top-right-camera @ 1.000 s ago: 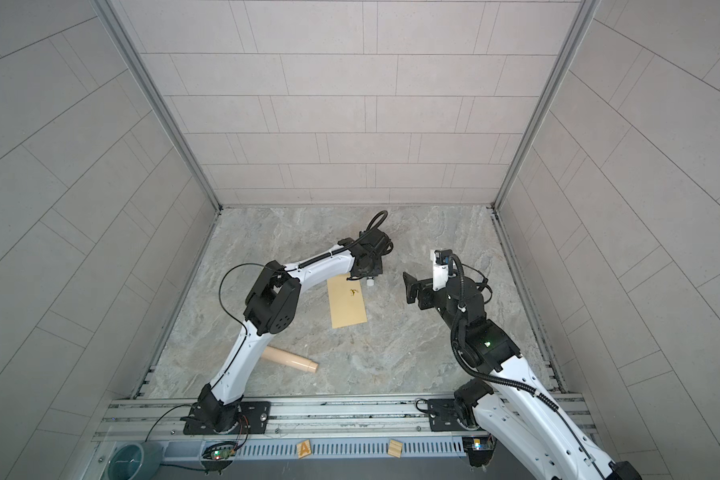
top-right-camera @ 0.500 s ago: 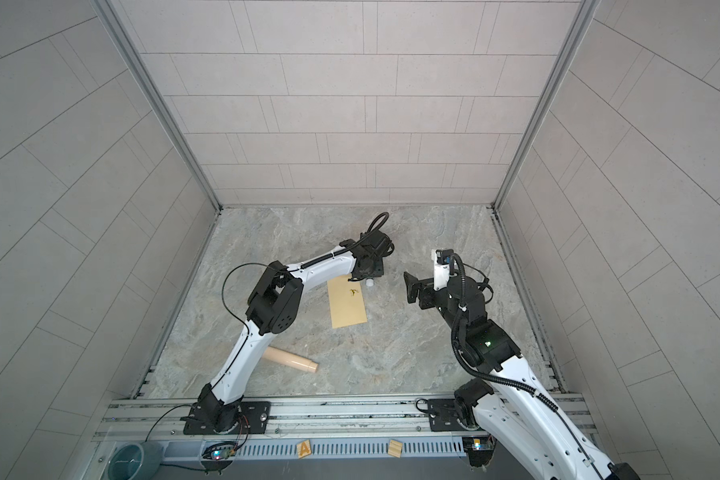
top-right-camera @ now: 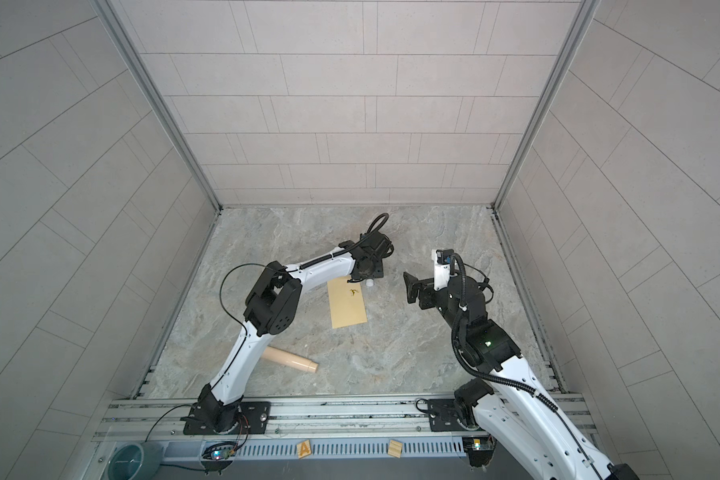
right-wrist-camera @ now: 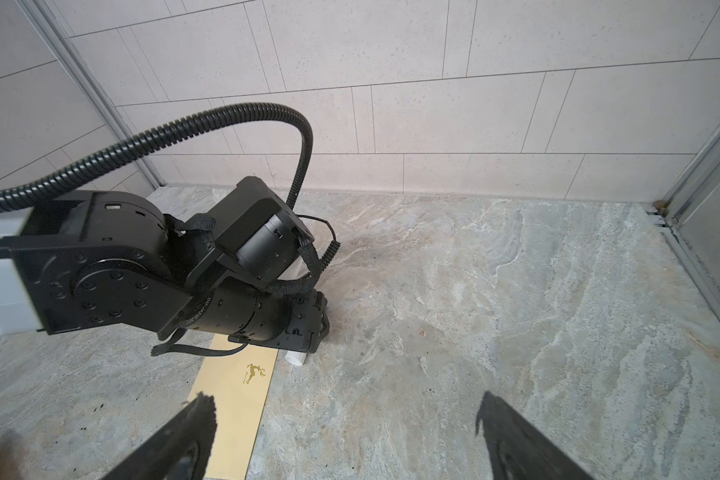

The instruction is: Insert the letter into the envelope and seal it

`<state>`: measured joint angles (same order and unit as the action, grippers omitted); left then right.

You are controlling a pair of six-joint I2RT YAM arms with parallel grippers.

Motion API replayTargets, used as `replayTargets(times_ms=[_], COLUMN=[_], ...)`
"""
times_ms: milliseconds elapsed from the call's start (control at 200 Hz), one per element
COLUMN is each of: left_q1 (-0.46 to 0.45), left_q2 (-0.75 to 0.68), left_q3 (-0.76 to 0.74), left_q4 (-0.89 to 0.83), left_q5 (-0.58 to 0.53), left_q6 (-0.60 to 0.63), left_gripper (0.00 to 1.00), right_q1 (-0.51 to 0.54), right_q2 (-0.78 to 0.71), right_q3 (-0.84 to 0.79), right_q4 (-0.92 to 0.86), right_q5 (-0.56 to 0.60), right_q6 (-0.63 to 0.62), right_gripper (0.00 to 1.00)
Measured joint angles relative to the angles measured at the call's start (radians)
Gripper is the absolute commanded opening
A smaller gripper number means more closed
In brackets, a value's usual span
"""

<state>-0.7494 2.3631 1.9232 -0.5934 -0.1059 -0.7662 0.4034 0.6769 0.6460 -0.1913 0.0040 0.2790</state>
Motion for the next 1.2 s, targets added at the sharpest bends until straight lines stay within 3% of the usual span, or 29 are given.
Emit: replayTargets(times_ms=[145,190,245,295,380,520,695,976,1201], left_q1=[0.0,0.0,0.0,0.0,-0.003,-0.005,0.014,0.214,0.396], left_q2=[-0.097,-0.152,-0.246,-0.343,-0.541,-0.917,-1.287,-1.41,-1.338], left_q3=[-0.069,-0.098,-0.146,-0.197,-0.308,-0.618,-1.102,-1.565,-1.721], left_q4=[0.009,0.017,0.039,0.066,0.138,0.369,0.695,1.012,1.235], left_q5=[-0.024,-0.039,-0.061,-0.089,-0.157,-0.321,-0.533,-0.656,-0.621], left_q6=[0.02,0.039,0.065,0.104,0.164,0.317,0.568,0.774,0.81], left_gripper=[0.67,0.73,0.74,0.86,0.87,1.0,1.0,0.99,1.0], right_q1=[-0.01,-0.017,-0.027,-0.04,-0.065,-0.13,-0.233,-0.315,-0.331], right_q2=[0.005,0.011,0.02,0.031,0.054,0.106,0.18,0.284,0.419], right_q3=[0.0,0.0,0.0,0.0,-0.001,-0.022,-0.106,-0.257,-0.349], right_q4=[0.001,0.002,0.006,0.011,0.025,0.083,0.167,0.37,0.646], right_q5=[0.0,-0.001,-0.003,-0.007,-0.016,-0.026,-0.013,0.178,0.325], right_q6=[0.0,-0.001,-0.001,-0.001,-0.001,0.0,0.021,0.034,-0.039], right_gripper=[0.99,0.99,1.0,0.99,0.99,0.99,0.99,1.0,1.0])
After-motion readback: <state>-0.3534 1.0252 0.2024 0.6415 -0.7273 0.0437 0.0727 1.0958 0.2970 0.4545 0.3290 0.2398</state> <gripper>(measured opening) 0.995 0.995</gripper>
